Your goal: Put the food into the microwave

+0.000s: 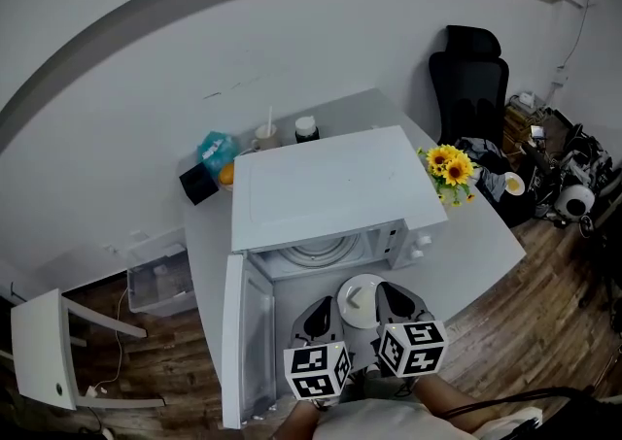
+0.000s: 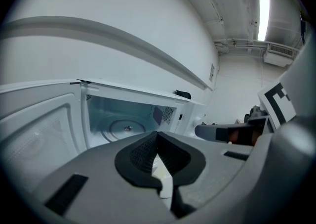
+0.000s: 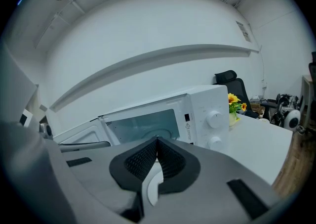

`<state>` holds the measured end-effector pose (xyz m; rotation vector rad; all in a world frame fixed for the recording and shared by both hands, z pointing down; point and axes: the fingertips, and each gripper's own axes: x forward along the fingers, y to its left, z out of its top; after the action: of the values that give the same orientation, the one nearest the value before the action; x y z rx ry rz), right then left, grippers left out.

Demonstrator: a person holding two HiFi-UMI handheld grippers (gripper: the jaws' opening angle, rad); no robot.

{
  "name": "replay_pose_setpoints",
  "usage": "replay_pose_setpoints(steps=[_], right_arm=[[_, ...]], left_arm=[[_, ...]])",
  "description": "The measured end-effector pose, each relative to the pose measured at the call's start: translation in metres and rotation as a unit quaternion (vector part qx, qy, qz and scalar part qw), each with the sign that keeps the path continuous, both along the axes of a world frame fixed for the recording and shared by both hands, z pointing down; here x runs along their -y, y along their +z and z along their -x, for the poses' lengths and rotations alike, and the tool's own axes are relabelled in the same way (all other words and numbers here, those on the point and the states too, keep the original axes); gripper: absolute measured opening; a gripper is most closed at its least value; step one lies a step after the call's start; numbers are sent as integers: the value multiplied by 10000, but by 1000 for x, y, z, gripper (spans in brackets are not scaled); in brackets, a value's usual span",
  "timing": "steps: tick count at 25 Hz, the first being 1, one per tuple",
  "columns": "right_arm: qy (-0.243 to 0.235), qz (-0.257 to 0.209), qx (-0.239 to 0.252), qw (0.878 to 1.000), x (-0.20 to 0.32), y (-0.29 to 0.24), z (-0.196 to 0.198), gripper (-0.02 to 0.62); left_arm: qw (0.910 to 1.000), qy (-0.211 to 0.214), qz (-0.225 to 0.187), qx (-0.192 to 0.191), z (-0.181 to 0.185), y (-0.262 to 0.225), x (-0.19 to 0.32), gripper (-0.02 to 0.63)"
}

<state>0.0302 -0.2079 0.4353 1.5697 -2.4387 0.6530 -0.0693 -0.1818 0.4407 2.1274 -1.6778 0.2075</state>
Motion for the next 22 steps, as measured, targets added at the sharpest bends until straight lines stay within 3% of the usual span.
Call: replay_pose_setpoints(steps=[8,20,22], right_arm=[[-255,-7,-66,9997,14,2,4,15],[-368,4,-194,9991,14,14,-4,18],[-457,76,-99,9989,12,19,-3,21]], left_arm=[[9997,-226,-2,-7,0,-1,16,2],[9997,-61,250,34,-19,17,18,3],[9994,-51,344,-31,-21,23,17,47]])
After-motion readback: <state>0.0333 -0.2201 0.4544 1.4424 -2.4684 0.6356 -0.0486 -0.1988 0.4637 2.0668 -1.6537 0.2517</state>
